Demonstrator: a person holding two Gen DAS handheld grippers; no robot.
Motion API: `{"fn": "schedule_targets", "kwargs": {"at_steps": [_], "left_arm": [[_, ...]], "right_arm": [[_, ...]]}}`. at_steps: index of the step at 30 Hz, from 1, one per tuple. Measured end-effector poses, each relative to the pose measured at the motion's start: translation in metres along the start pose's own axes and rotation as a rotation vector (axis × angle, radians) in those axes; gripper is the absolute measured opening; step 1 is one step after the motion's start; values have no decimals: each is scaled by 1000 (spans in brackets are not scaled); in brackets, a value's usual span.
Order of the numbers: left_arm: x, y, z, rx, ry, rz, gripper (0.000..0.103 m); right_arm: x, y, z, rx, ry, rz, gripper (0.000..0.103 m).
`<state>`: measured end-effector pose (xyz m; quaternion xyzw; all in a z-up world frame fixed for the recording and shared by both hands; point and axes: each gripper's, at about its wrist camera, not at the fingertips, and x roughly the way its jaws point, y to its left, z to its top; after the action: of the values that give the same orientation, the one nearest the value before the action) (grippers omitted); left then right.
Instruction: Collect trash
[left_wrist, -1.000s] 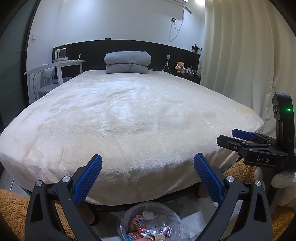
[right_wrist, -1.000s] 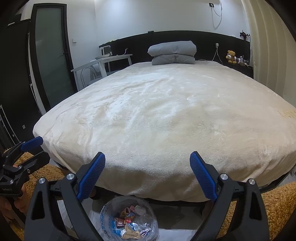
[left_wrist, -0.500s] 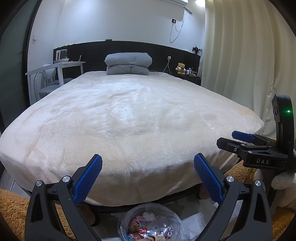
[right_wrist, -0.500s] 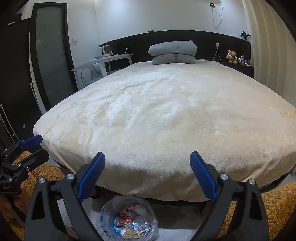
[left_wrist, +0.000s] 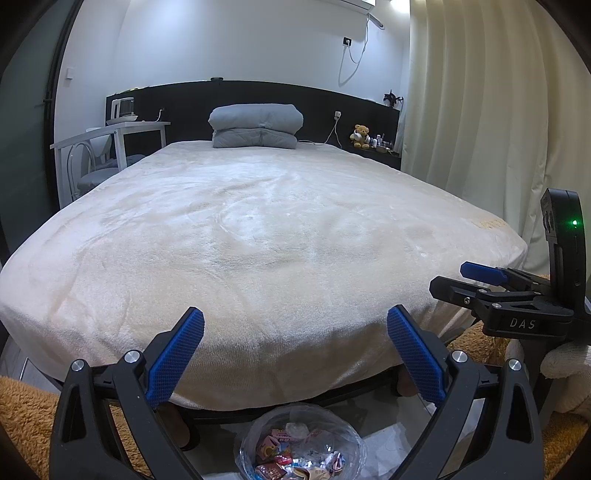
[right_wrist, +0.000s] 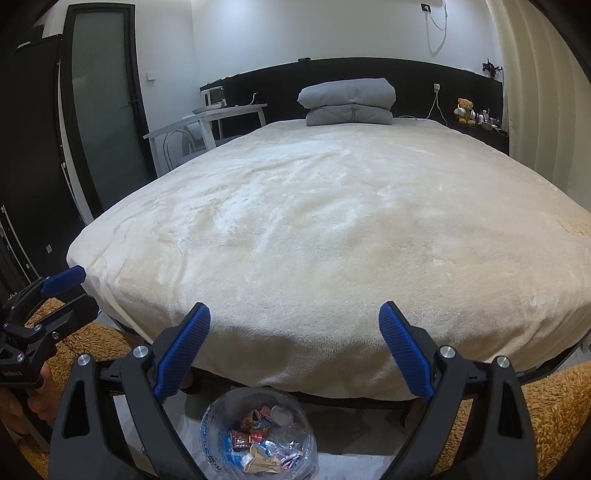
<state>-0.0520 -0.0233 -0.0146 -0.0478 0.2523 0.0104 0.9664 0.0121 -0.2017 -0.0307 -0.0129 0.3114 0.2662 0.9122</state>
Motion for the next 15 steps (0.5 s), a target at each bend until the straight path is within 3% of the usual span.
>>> {"fn": "schedule_targets", "kwargs": {"at_steps": [15], "left_arm": [[1,-3,-1,4,1,-5,97]], "right_arm": [[2,-1,0,2,3,6,91]]}}
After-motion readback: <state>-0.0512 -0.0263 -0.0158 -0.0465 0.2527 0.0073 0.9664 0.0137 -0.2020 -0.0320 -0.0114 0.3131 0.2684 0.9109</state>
